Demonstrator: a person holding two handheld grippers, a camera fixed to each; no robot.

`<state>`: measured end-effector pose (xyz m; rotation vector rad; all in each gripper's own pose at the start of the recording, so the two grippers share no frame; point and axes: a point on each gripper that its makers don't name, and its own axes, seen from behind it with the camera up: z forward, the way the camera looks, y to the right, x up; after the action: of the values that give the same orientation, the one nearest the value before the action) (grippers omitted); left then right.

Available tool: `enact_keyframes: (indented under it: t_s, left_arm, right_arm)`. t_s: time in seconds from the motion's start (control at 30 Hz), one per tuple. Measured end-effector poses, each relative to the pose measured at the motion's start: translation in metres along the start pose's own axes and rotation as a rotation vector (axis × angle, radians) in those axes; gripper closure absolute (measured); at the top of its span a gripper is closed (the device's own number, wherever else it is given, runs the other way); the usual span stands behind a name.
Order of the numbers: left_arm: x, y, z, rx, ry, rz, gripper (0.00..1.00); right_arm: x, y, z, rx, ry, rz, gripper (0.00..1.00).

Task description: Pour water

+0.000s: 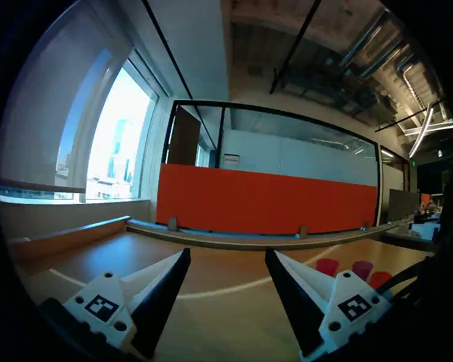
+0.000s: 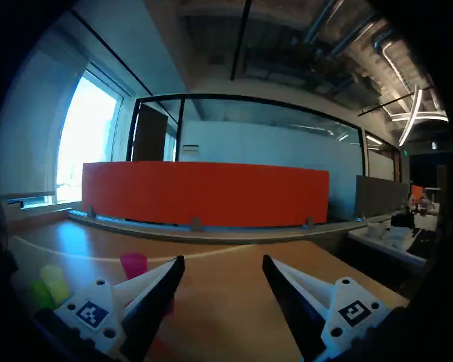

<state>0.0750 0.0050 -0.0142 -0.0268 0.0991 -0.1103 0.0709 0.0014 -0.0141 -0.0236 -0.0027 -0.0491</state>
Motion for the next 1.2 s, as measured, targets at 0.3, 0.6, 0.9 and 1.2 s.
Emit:
enact_keyframes:
  t_s: [0.3,0.6,0.9,1.2]
  left_arm:
    - [-0.015,-0.004,-0.001,0.021,-0.007,0.055,0.09]
    - [-0.036,-0.01,-0.003,0.023,-0.017,0.058,0.09]
    - [-0.052,-0.009,0.001,0.016,-0.037,0.082,0.09]
    - [-0.06,-0.008,0.002,0.014,-0.051,0.088,0.09]
  right_arm:
    - [-0.001,0.008,-0.001,-0.032,-0.005,-0.014,0.0]
    - [-0.001,0.003,-0.001,-0.027,-0.006,0.008,0.0]
    - [0.002,-0.004,-0.003,-0.013,-0.007,0.004,0.0]
    - [0.009,-0.004,-0.004,-0.015,0.0,0.004,0.0]
